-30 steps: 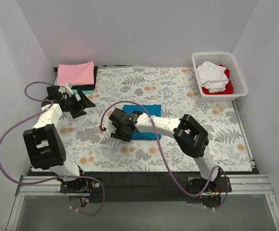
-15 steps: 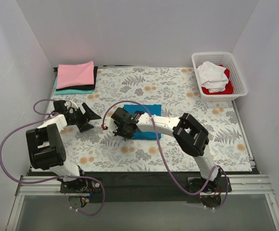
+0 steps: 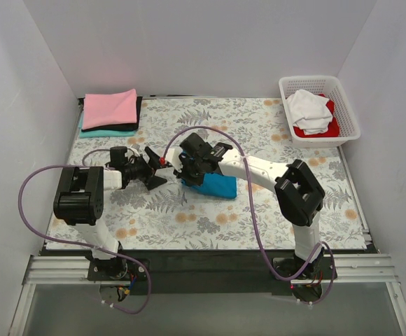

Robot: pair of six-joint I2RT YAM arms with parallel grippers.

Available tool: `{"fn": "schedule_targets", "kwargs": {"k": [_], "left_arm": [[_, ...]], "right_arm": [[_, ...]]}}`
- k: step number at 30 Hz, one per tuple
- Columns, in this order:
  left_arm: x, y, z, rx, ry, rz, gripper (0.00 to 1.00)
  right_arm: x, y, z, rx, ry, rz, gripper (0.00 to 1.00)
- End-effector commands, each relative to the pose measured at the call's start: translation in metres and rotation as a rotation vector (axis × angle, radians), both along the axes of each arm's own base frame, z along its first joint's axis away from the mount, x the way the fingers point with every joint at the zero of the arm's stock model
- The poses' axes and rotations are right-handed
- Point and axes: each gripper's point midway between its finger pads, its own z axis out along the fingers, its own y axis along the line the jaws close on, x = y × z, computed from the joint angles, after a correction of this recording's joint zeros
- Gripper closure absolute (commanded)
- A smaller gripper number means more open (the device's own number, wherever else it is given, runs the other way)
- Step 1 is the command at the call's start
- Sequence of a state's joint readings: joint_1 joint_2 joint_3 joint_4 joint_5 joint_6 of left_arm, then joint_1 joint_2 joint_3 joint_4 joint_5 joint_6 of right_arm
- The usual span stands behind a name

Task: Fold and stack the t-shirts
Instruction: Neatly place the folded tshirt to the corner

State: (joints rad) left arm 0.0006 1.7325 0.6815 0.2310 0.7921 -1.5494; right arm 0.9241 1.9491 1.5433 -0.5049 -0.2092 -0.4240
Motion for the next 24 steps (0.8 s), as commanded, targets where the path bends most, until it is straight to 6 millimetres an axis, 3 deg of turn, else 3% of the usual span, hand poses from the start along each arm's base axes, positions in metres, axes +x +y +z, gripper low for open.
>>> {"fn": "schedule_targets", "kwargs": {"k": [1, 6, 9, 14, 17, 21, 22, 24], "left_arm": [[0.023, -0.019, 0.003, -0.077, 0.004, 0.067, 0.11], [0.032, -0.050, 0.001, -0.115, -0.005, 0.058, 0.10], [0.030, -0.066, -0.011, -0.106, 0.052, 0.044, 0.10], [0.021, -0.076, -0.033, -0.074, 0.160, 0.045, 0.10], [0.028, -0.077, -0.031, -0.063, 0.146, 0.044, 0.35], [0.043, -0.076, -0.031, 0.033, 0.087, -0.016, 0.80], [0.050, -0.076, -0.031, 0.074, 0.063, -0.042, 0.97], [0.070, -0.068, -0.031, 0.191, 0.055, -0.054, 1.00]], "right_arm": [[-0.004, 0.011, 0.024, 0.074, 0.005, 0.042, 0.99], [-0.007, 0.015, 0.023, 0.081, 0.033, 0.049, 0.99], [-0.004, 0.021, 0.028, 0.097, 0.031, 0.047, 0.99], [0.007, 0.034, 0.034, 0.118, 0.025, 0.018, 0.99], [0.007, 0.040, 0.039, 0.139, 0.036, 0.016, 0.99], [0.006, 0.043, 0.038, 0.145, 0.054, 0.015, 0.99], [0.006, 0.043, 0.039, 0.144, 0.052, 0.012, 0.99], [0.007, 0.040, 0.040, 0.138, 0.053, -0.003, 0.80]]}}
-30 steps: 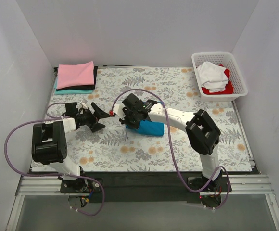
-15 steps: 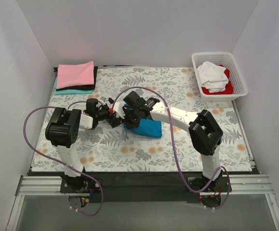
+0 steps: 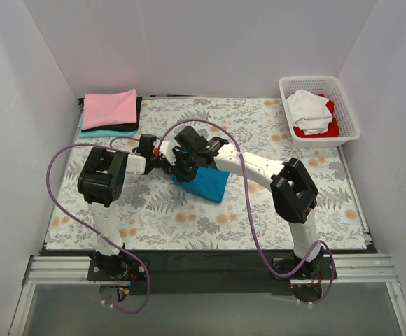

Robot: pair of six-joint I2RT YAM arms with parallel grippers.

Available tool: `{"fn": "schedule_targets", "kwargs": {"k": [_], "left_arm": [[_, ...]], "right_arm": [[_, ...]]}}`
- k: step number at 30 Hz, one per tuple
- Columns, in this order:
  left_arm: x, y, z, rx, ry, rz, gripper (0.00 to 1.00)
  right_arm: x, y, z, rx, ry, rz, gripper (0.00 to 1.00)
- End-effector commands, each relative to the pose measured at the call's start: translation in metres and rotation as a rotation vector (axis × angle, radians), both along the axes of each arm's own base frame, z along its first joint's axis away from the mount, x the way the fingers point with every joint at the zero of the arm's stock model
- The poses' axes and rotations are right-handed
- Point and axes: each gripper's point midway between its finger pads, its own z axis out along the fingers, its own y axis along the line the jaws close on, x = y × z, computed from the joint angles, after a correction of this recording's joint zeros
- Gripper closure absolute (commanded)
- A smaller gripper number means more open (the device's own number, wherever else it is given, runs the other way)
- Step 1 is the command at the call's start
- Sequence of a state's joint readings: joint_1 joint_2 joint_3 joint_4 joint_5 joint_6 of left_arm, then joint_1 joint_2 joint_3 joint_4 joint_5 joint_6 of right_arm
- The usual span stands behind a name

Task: Fold and stack the t-shirts
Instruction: Neatly place the folded tshirt to the corner

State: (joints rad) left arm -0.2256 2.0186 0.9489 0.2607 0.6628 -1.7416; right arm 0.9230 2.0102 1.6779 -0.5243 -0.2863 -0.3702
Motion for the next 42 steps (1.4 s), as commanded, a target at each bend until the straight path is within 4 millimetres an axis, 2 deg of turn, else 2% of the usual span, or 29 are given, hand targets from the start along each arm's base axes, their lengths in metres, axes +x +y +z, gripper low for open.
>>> {"fn": "schedule_targets", "kwargs": {"k": [1, 2, 4, 5, 6, 7, 8, 9, 10, 12, 13, 14, 15, 16, 17, 18, 19, 20, 22, 23, 29, 33, 34, 42], "left_arm": [[0.030, 0.021, -0.006, 0.279, -0.124, -0.098, 1.00], [0.043, 0.026, 0.002, 0.346, -0.137, -0.112, 1.00], [0.054, 0.040, -0.006, 0.484, -0.215, -0.199, 1.00], [0.056, 0.046, -0.007, 0.537, -0.223, -0.235, 1.00], [0.078, 0.056, 0.004, 0.617, -0.283, -0.220, 1.00], [0.088, 0.060, 0.006, 0.665, -0.317, -0.238, 1.00], [0.094, 0.070, 0.009, 0.745, -0.370, -0.300, 1.00], [0.103, 0.073, 0.014, 0.788, -0.406, -0.316, 1.00], [0.124, 0.082, 0.028, 0.862, -0.466, -0.305, 1.00], [0.143, 0.096, 0.041, 0.969, -0.551, -0.347, 1.00], [0.159, 0.106, 0.056, 1.028, -0.587, -0.314, 1.00], [0.170, 0.117, 0.060, 1.064, -0.619, -0.323, 1.00], [0.178, 0.122, 0.065, 1.075, -0.639, -0.321, 1.00], [0.192, 0.126, 0.080, 1.084, -0.684, -0.300, 1.00], [0.199, 0.137, 0.075, 1.102, -0.681, -0.299, 1.00], [0.206, 0.142, 0.079, 1.126, -0.700, -0.306, 1.00], [0.219, 0.146, 0.093, 1.147, -0.735, -0.285, 1.00], [0.224, 0.153, 0.090, 1.169, -0.732, -0.282, 1.00], [0.235, 0.159, 0.104, 1.197, -0.779, -0.272, 1.00], [0.241, 0.169, 0.114, 1.240, -0.788, -0.242, 1.00], [0.253, 0.179, 0.160, 1.328, -0.911, -0.214, 1.00], [0.251, 0.181, 0.184, 1.355, -0.963, -0.201, 1.00], [0.250, 0.182, 0.195, 1.361, -0.984, -0.185, 1.00], [0.240, 0.187, 0.235, 1.386, -1.041, -0.155, 1.00]], "right_arm": [[0.004, 0.008, 0.019, 0.045, -0.005, -0.016, 0.72], [0.006, -0.001, 0.019, 0.039, -0.005, -0.029, 0.57], [0.011, -0.015, 0.018, 0.026, -0.008, -0.060, 0.41], [0.020, -0.027, 0.025, 0.033, -0.013, -0.092, 0.25], [0.021, -0.039, 0.017, 0.014, 0.003, -0.110, 0.19], [0.025, -0.048, 0.018, 0.012, 0.004, -0.129, 0.15], [0.035, -0.061, 0.025, 0.024, -0.003, -0.164, 0.01], [0.038, -0.070, 0.024, 0.020, -0.001, -0.183, 0.02], [0.039, -0.081, 0.019, 0.006, 0.005, -0.197, 0.02], [0.048, -0.100, 0.026, 0.013, -0.008, -0.230, 0.01], [0.047, -0.107, 0.021, 0.002, -0.002, -0.238, 0.02], [0.052, -0.116, 0.025, 0.005, -0.015, -0.252, 0.02], [0.054, -0.120, 0.025, 0.004, -0.020, -0.259, 0.02], [0.054, -0.125, 0.020, -0.009, -0.014, -0.266, 0.02], [0.056, -0.129, 0.021, -0.010, -0.015, -0.277, 0.02], [0.057, -0.131, 0.020, -0.011, -0.014, -0.282, 0.02], [0.057, -0.132, 0.020, -0.010, -0.010, -0.285, 0.02], [0.057, -0.134, 0.020, -0.010, -0.007, -0.289, 0.02], [0.057, -0.136, 0.020, -0.012, -0.009, -0.292, 0.02], [0.055, -0.137, 0.019, -0.015, -0.008, -0.291, 0.02], [0.053, -0.140, 0.016, -0.020, 0.003, -0.296, 0.02], [0.053, -0.140, 0.016, -0.019, 0.005, -0.298, 0.02], [0.054, -0.141, 0.016, -0.019, 0.003, -0.301, 0.02], [0.054, -0.141, 0.020, -0.011, -0.002, -0.303, 0.02]]}}
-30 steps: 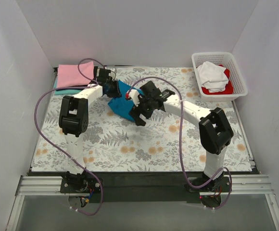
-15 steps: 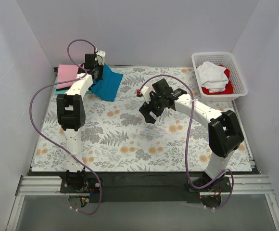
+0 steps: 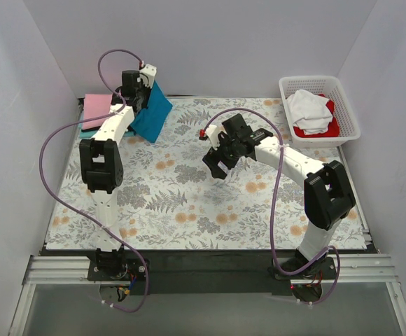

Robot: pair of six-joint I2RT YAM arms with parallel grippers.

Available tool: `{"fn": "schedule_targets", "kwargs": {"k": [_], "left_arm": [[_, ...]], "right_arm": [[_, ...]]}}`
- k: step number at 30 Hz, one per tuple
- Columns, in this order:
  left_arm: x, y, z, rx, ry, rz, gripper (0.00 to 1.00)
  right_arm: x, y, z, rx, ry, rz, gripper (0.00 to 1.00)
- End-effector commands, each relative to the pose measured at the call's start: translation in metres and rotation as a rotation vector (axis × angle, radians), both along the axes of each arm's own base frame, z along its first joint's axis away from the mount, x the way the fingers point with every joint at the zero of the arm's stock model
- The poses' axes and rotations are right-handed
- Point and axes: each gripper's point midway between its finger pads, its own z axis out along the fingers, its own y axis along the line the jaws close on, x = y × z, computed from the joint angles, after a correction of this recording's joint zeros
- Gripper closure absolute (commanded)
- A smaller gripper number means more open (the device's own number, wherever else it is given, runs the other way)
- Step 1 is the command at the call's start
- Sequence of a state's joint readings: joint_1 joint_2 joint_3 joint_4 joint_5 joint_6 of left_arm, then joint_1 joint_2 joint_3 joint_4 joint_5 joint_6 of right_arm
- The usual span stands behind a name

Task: Fold and stack the t-shirts
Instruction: Neatly place the folded tshirt to the corner

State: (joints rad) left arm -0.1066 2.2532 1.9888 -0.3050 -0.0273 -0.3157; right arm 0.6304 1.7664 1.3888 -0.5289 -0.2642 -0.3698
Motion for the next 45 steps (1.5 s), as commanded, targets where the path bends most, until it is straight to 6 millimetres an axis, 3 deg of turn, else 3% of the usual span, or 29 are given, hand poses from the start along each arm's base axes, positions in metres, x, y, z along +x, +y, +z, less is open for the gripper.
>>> {"fn": "schedule_targets", "kwargs": {"k": [1, 14, 22, 30, 36, 42, 43, 45], "left_arm": [[-0.007, 0.006, 0.102, 0.014, -0.200, 0.000, 1.00], [-0.029, 0.006, 0.127, 0.018, -0.225, -0.024, 1.00], [-0.030, 0.005, 0.148, 0.008, -0.259, -0.027, 1.00], [-0.025, 0.013, 0.153, -0.002, -0.274, -0.016, 1.00], [-0.016, 0.027, 0.147, -0.021, -0.271, -0.014, 1.00], [-0.005, 0.051, 0.115, -0.045, -0.220, 0.019, 1.00], [-0.004, 0.073, 0.110, -0.049, -0.215, 0.049, 1.00], [0.001, 0.083, 0.096, -0.063, -0.199, 0.066, 1.00]], "right_arm": [[-0.001, -0.001, 0.018, 0.032, -0.032, 0.002, 0.01], [-0.002, 0.001, 0.021, 0.043, -0.031, 0.003, 0.02], [-0.002, 0.002, 0.020, 0.044, -0.028, 0.003, 0.02], [-0.001, 0.002, 0.017, 0.039, -0.018, -0.002, 0.02], [0.003, 0.005, 0.015, 0.038, -0.015, -0.002, 0.02], [0.006, 0.008, 0.010, 0.031, 0.005, -0.014, 0.02], [0.007, 0.009, 0.008, 0.030, 0.010, -0.014, 0.02], [0.008, 0.008, 0.007, 0.023, 0.015, -0.016, 0.02]]}}
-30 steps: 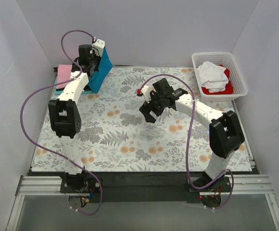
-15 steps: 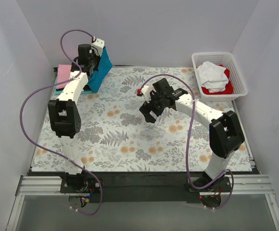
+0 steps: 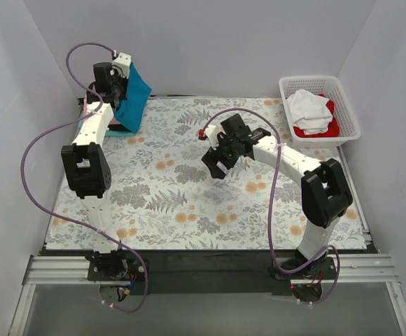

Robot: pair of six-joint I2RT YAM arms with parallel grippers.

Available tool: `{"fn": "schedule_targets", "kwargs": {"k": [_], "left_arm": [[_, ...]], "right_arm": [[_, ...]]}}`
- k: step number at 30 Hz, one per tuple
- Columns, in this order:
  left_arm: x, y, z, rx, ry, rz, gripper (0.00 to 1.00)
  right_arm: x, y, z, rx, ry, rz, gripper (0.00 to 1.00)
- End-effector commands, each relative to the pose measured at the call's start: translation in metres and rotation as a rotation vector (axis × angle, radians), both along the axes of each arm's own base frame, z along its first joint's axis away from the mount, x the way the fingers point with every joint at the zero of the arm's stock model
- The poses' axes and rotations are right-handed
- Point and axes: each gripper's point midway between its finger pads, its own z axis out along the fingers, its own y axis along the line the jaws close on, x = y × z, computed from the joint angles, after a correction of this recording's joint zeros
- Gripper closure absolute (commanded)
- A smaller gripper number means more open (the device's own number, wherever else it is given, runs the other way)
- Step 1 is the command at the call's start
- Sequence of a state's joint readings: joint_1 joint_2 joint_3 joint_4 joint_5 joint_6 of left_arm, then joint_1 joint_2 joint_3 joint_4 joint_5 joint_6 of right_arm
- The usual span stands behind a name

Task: Fold and stack the t-shirts
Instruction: Neatly place the folded tshirt to the corner

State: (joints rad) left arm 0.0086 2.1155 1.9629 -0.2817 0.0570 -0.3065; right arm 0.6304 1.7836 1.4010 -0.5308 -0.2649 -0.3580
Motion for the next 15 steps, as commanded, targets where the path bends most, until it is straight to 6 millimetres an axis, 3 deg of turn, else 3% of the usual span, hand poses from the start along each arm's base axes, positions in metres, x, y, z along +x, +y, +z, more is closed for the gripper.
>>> {"fn": "schedule_targets", "kwargs": {"k": [1, 15], "left_arm": [[0.011, 0.034, 0.016, -0.033, -0.066, 0.043, 1.00], [0.041, 0.099, -0.030, 0.033, -0.119, 0.142, 1.00]], "right_arm": [[0.006, 0.006, 0.007, 0.017, 0.009, -0.008, 0.02], [0.009, 0.003, -0.001, -0.028, 0.027, -0.011, 0.02]]}}
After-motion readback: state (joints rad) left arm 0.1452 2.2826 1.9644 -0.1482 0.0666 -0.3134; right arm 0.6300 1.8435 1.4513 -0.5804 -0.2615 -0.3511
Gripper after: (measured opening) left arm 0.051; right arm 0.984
